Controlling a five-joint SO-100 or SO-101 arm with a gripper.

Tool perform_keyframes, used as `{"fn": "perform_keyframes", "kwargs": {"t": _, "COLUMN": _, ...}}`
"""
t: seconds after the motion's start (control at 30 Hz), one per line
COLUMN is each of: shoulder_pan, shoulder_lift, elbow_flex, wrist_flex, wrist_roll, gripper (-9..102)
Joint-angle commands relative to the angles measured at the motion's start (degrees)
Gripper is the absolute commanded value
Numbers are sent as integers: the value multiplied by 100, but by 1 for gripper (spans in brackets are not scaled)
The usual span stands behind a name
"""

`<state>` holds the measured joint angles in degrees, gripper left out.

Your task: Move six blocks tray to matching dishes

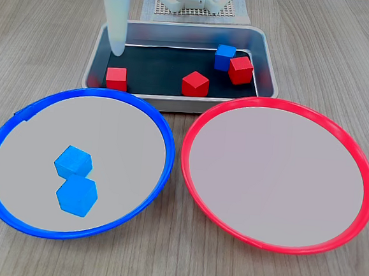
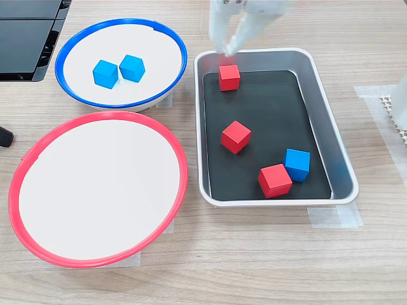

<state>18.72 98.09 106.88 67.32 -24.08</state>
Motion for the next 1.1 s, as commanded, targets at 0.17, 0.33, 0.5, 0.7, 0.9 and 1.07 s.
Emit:
{"fn": "perform_keyframes", "kwargs": {"t": 0.17, "shoulder_pan": 404, "shoulder_lift": -193, "elbow_flex": 176, "wrist_flex": 149, "wrist_roll": 105, "gripper": 21}}
{"fn": "perform_keyframes", "kwargs": {"t": 0.33, "shoulder_pan": 571, "shoulder_lift": -703, "elbow_flex": 167, "wrist_flex": -246, "wrist_roll": -220, "gripper": 19}}
{"fn": "perform_keyframes", "kwargs": {"t": 0.5, "shoulder_pan": 554, "shoulder_lift": -1081, "elbow_flex": 255, "wrist_flex": -756, "wrist_roll": -536, "gripper": 18}}
{"fn": "perform_keyframes", "kwargs": {"t": 0.7, "shoulder_pan": 229, "shoulder_lift": -1011, "elbow_flex": 308, "wrist_flex": -888, "wrist_roll": -861, "gripper": 0}}
{"fn": "perform_keyframes", "kwargs": {"t": 0.9, "shoulder_pan": -712, "shoulder_lift": -396, "elbow_flex": -580, "wrist_flex": 431, "wrist_roll": -624, "gripper": 0}}
{"fn": "perform_keyframes", "kwargs": {"t": 1.07, "shoulder_pan": -2109, "shoulder_lift": -396, "elbow_flex": -1942, "wrist_flex": 343, "wrist_roll": 176, "gripper": 0}}
